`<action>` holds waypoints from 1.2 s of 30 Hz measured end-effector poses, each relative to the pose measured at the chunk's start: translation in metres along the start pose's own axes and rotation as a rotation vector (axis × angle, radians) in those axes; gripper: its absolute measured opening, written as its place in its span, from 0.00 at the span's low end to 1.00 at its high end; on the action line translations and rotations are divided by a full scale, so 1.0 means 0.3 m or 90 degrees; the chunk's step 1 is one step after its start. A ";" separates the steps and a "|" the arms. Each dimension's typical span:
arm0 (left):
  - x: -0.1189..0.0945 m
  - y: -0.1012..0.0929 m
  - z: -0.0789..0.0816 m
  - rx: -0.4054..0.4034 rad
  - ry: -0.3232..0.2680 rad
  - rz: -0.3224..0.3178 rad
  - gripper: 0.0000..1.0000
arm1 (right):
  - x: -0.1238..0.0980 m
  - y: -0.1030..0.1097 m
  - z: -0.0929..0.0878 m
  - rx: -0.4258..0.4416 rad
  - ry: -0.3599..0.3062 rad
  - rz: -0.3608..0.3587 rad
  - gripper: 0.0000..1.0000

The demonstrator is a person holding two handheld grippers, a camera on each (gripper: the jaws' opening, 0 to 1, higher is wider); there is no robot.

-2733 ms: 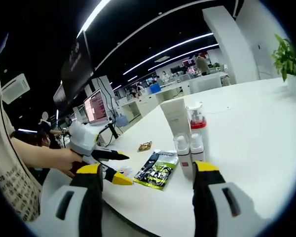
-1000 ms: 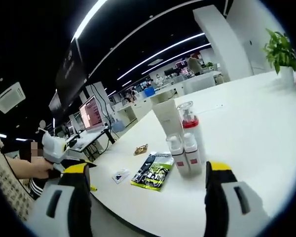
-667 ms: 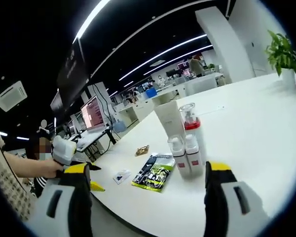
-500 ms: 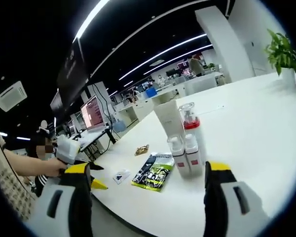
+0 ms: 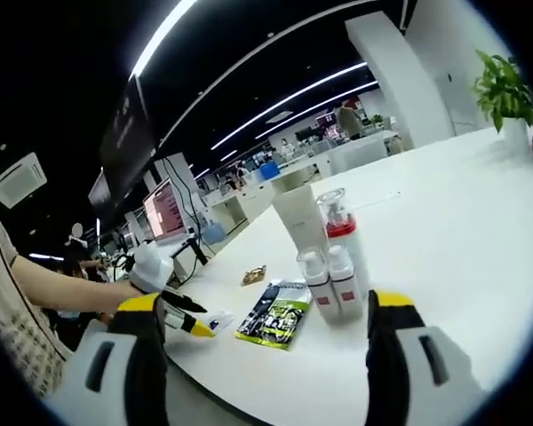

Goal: Arrange the skincare products in the storage area until every visible bottle or jar stands upright without overlapping.

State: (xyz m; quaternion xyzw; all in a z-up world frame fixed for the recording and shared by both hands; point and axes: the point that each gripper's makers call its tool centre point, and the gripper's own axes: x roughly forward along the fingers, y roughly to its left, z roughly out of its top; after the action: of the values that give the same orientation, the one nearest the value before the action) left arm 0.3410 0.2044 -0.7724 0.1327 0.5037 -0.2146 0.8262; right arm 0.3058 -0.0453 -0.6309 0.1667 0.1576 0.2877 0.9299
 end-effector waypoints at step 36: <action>0.009 0.012 0.135 0.341 0.092 -0.122 0.36 | 0.006 -0.030 -0.004 0.030 -0.001 -0.014 0.90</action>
State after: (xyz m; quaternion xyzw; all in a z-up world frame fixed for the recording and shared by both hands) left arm 0.3753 0.1894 -0.7564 0.3127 0.4967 -0.4070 0.6999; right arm 0.3111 -0.0509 -0.6359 0.1867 0.1657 0.2735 0.9289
